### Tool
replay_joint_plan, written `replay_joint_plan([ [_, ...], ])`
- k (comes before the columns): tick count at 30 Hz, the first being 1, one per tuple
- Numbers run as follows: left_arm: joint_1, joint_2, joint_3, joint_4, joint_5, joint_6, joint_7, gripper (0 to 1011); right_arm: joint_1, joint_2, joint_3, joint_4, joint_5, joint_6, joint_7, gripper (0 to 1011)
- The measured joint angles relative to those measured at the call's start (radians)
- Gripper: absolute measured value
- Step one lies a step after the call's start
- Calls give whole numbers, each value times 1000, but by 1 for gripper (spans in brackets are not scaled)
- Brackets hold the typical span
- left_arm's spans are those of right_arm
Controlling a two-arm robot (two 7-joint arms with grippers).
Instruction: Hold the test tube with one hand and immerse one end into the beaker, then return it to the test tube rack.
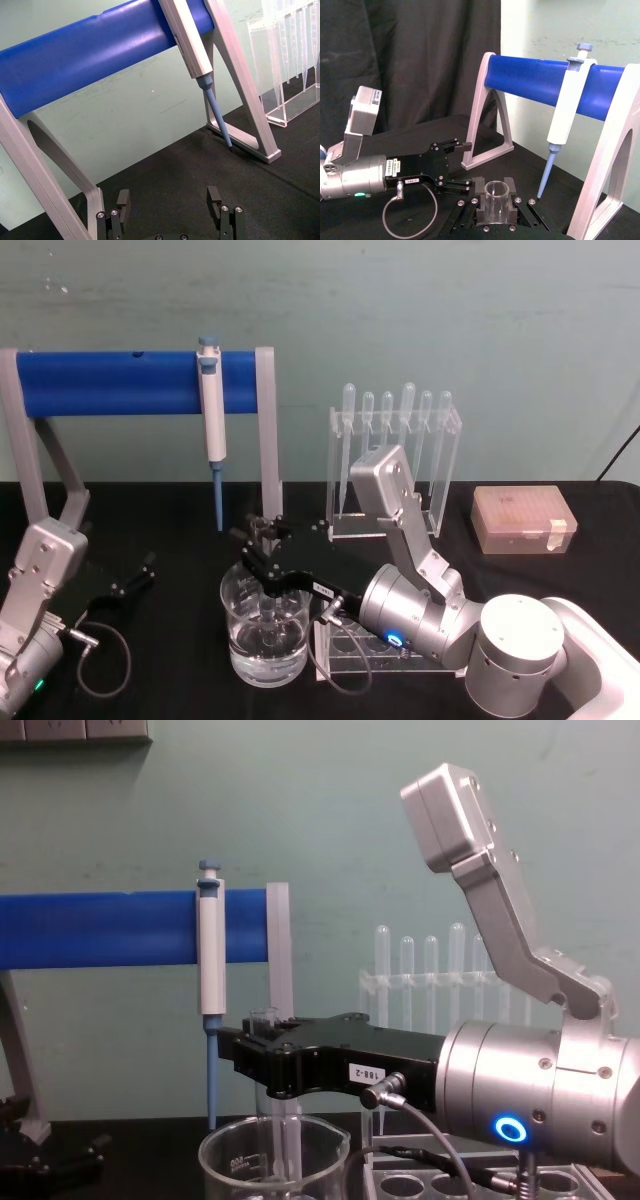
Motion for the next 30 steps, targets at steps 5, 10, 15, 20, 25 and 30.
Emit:
replay_joint_plan([
  [5, 0, 0, 0, 0, 0, 0, 0, 1000, 0, 0, 0, 0, 0, 0, 0, 224],
  [10, 0, 0, 0, 0, 0, 0, 0, 1000, 0, 0, 0, 0, 0, 0, 0, 224],
  [15, 0, 0, 0, 0, 0, 0, 0, 1000, 0, 0, 0, 0, 0, 0, 0, 224],
  [20, 0, 0, 0, 0, 0, 0, 0, 1000, 0, 0, 0, 0, 0, 0, 0, 224],
  [25, 0, 0, 0, 0, 0, 0, 0, 1000, 0, 0, 0, 0, 0, 0, 0, 224],
  [30, 0, 0, 0, 0, 0, 0, 0, 1000, 0, 0, 0, 0, 0, 0, 0, 224],
])
